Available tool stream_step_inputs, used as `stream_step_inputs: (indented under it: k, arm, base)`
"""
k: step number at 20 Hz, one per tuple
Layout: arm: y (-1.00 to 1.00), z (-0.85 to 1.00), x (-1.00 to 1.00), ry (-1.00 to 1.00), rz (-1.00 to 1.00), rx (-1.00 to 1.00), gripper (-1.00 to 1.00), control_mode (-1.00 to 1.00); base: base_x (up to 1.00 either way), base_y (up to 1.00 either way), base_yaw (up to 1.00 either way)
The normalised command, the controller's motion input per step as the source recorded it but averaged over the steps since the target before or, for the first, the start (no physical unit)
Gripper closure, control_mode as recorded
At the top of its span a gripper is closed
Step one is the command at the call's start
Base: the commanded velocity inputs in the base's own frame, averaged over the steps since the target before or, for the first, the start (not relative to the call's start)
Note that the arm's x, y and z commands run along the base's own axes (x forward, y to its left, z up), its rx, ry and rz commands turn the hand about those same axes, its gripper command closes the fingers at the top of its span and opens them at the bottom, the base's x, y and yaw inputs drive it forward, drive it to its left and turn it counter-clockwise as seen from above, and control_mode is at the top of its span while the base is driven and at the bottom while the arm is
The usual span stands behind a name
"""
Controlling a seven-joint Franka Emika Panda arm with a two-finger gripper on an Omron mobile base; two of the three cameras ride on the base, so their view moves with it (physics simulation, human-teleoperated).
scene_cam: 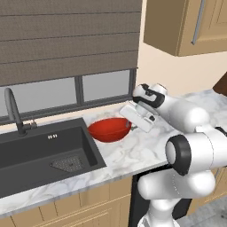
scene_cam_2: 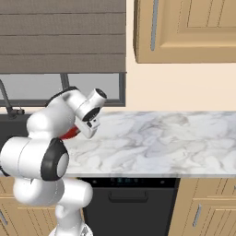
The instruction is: Pick the cup and bowl from the counter and place them on the counter next to the sink.
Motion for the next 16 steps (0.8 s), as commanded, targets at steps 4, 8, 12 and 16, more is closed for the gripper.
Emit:
stream_step_inputs:
  k: [4,8,12,16]
  arm:
    - [0.0,-0.41,0.0,-0.02,0.0,0.0,1.0,-1.0]
    - [0.0,-0.38,0.0,-0.06,0.0,0.0,1.0,-1.0]
    - [0.0,-0.29,0.04,-0.09,0.0,0.0,1.0,-1.0]
    - [0.0,-0.3,0.1,-0.1,0.0,0.0,1.0,-1.0]
  base:
    - [0.0,0.0,0.0]
    - [0.0,0.0,0.0]
    - [0.0,0.0,0.0]
    - [0.0,0.0,0.0]
